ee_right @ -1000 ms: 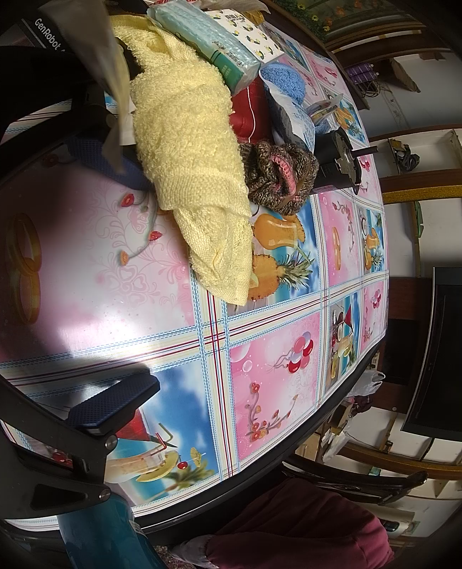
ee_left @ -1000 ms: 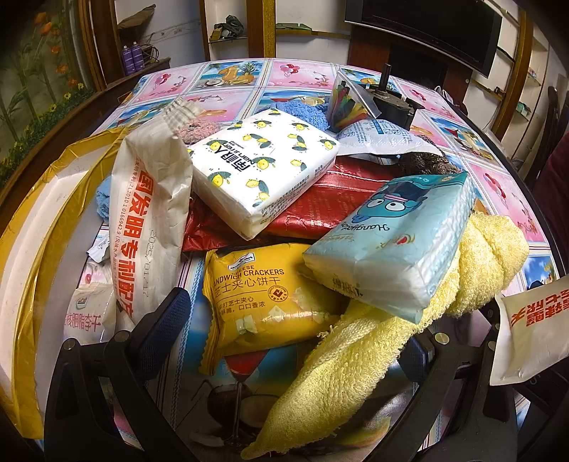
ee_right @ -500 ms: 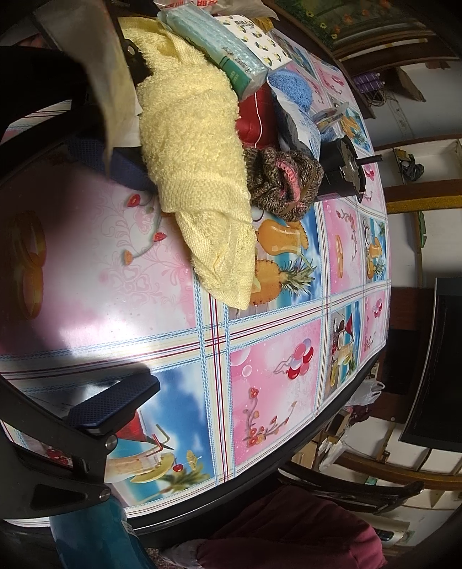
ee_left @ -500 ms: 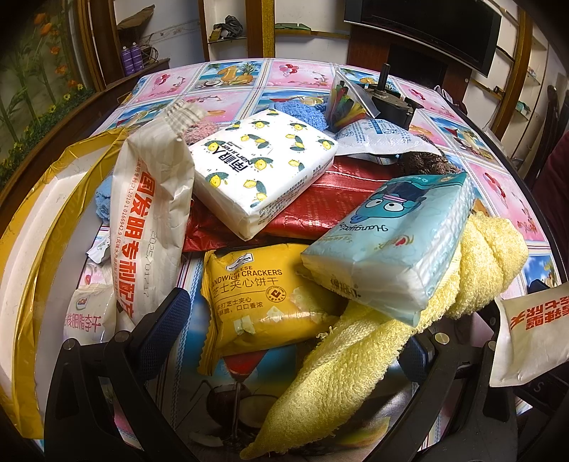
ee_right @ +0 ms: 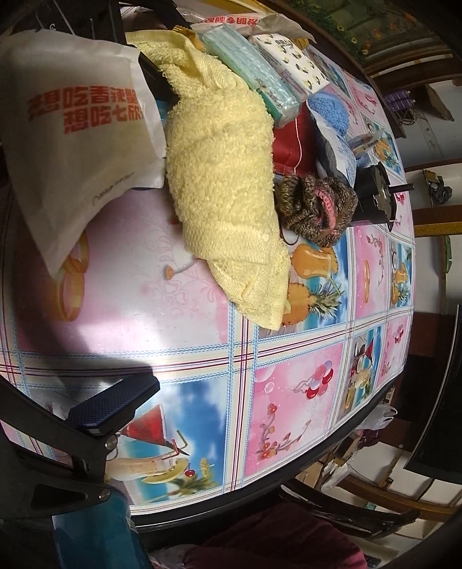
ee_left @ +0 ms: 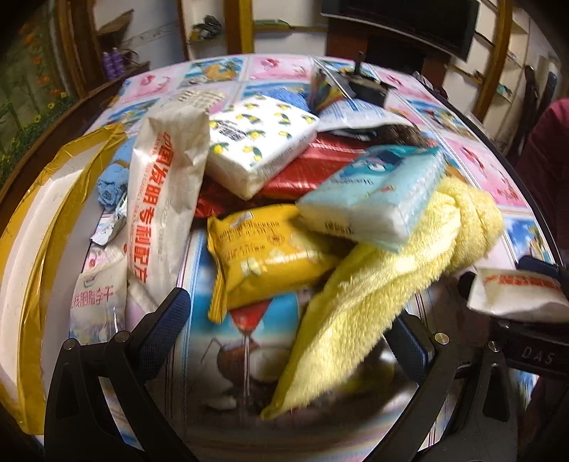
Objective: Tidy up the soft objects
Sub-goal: 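Grasp the yellow towel with the left tool while the right tool reaches the white red-print bag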
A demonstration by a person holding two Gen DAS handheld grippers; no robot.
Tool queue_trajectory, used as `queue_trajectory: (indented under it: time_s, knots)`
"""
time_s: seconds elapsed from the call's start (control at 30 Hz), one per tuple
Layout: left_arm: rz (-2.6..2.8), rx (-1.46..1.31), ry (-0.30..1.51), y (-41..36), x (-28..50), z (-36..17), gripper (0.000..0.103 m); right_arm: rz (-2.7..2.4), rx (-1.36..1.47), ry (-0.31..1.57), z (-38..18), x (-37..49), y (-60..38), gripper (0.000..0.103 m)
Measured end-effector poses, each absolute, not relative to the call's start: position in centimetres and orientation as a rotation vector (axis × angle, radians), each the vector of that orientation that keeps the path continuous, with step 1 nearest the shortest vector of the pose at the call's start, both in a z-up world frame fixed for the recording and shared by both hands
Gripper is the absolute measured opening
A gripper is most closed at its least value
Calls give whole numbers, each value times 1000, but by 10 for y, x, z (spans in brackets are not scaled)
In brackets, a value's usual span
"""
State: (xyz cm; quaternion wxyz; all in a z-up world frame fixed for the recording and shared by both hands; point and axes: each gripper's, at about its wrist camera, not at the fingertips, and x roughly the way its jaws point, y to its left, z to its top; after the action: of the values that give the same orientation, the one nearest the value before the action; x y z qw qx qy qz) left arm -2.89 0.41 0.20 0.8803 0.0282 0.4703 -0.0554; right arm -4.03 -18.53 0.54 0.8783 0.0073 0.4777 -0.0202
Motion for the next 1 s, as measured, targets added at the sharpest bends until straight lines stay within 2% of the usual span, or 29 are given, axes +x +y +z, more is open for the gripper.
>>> queue_trajectory:
  time_s: [0.13, 0.33, 0.47, 0.57, 0.9, 1.0]
  knots:
    - [-260, -33, 986, 20, -55, 17, 98, 7, -15, 1014, 5, -54, -177, 103]
    - [-307, -129, 795, 76, -102, 69, 98, 35, -49, 1077, 9, -77, -174, 102]
    - [-177, -157, 681, 124, -110, 93, 98, 60, 1, 922, 46, -106, -180, 102]
    - [-187, -113, 684, 137, -106, 94, 98, 113, 63, 822, 69, -117, -182, 103]
    - [-291, -109, 736, 135, -107, 82, 98, 203, -80, 976, 42, -79, -144, 101]
    - [-375, -63, 725, 113, -103, 90, 98, 210, -76, 981, 34, -74, -140, 96]
